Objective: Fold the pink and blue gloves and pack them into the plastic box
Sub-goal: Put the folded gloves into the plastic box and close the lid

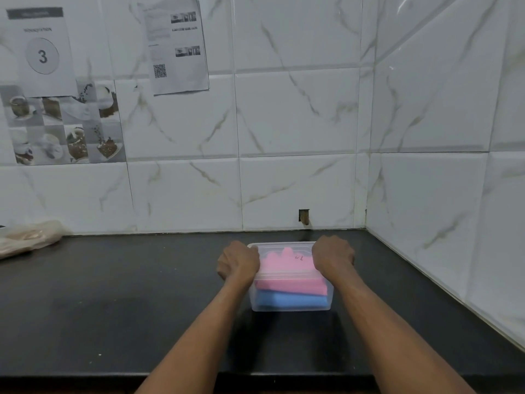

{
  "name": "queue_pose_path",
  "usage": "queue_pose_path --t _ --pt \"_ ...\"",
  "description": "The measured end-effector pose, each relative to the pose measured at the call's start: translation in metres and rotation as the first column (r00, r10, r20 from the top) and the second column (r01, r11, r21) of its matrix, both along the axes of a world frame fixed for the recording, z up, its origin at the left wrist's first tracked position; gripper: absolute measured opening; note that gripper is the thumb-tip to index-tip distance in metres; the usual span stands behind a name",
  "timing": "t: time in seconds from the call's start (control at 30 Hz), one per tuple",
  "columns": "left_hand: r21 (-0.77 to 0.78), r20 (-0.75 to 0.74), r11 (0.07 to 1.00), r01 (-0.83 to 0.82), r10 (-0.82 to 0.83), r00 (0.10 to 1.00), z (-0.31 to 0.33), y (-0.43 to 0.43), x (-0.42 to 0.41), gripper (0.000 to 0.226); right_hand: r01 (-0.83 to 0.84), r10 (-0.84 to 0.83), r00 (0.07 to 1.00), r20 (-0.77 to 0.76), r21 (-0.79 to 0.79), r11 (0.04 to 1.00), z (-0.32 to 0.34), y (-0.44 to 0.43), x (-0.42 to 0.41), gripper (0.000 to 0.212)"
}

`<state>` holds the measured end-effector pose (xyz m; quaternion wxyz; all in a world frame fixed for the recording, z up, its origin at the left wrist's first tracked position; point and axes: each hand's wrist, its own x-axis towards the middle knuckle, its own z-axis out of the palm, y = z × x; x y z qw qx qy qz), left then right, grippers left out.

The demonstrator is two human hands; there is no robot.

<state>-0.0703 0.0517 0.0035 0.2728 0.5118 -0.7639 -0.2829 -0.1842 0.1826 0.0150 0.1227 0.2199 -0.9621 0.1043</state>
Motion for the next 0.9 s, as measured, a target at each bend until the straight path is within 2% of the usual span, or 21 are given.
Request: queue_pose_path --t 0.1,0.2,0.23,0.27,0.3,0.33,0.37,0.4,0.43,0.47,0.53,0.6,0.73,0.8,0.9 --pt "0.159 -0.171 0.986 0.041 -0.014 0.985 -0.003 -0.003 0.000 0.043 -0.003 0.005 0.998 0.061 -0.045 0.999 -0.003 0.003 -0.004 0.027" --pt "0.347 -0.410 0.924 0.160 -0.003 0.912 -0.008 -0.008 0.001 0.032 0.017 0.003 0.984 0.180 -0.107 0.994 -0.006 0.005 -0.005 0.031" --pt "0.377 -0.475 0.909 0.178 0.025 0.880 -0.011 -0.009 0.001 0.030 0.033 -0.019 0.984 0.179 -0.076 0.997 -0.005 0.004 -0.005 0.039" --pt "0.395 -0.517 0.898 0.191 0.045 0.855 -0.014 -0.010 0.001 0.029 0.019 -0.017 0.994 0.107 -0.020 1.000 -0.003 0.003 -0.004 0.048" --pt "0.406 -0.548 0.890 0.208 0.055 0.835 -0.015 -0.011 0.001 0.028 -0.054 0.055 0.998 -0.024 0.030 0.998 -0.001 0.001 -0.003 0.055" --pt "0.419 -0.568 0.879 0.227 0.059 0.821 -0.016 -0.012 0.000 0.028 -0.199 0.204 0.968 -0.143 0.048 0.979 0.000 -0.002 -0.001 0.057" --pt "0.433 -0.582 0.868 0.242 0.064 0.811 -0.017 -0.013 0.000 0.031 -0.395 0.396 0.898 -0.192 0.049 0.917 0.001 -0.008 0.001 0.054" --pt "0.442 -0.586 0.861 0.253 0.064 0.808 -0.017 -0.015 -0.001 0.035 -0.574 0.570 0.805 -0.165 0.029 0.818 0.002 -0.012 0.007 0.050" --pt "0.448 -0.590 0.854 0.263 0.062 0.805 -0.018 -0.016 -0.002 0.039 -0.681 0.678 0.731 -0.081 -0.014 0.732 0.002 -0.016 0.015 0.048" --pt "0.455 -0.594 0.848 0.271 0.062 0.802 -0.019 -0.017 -0.003 0.041 -0.719 0.721 0.692 0.033 -0.054 0.693 0.001 -0.019 0.022 0.051" --pt "0.477 -0.619 0.830 0.288 0.085 0.781 -0.019 -0.015 -0.001 0.041 -0.741 0.735 0.643 0.213 -0.066 0.668 -0.001 -0.025 0.026 0.067" --pt "0.504 -0.670 0.803 0.317 0.131 0.731 -0.021 -0.013 0.003 0.032 -0.745 0.712 0.642 0.282 0.014 0.667 -0.003 -0.029 0.025 0.085" --pt "0.515 -0.778 0.741 0.431 0.194 0.598 -0.029 -0.004 0.011 0.010 -0.778 0.728 0.620 0.291 0.114 0.617 -0.002 -0.027 0.023 0.095" --pt "0.469 -0.824 0.728 0.500 0.156 0.545 -0.028 -0.002 0.011 0.012 -0.782 0.731 0.621 0.283 0.152 0.605 -0.002 -0.027 0.023 0.098" --pt "0.426 -0.809 0.747 0.510 0.063 0.584 -0.020 -0.001 0.012 0.017 -0.781 0.730 0.624 0.278 0.182 0.598 -0.001 -0.027 0.024 0.098"
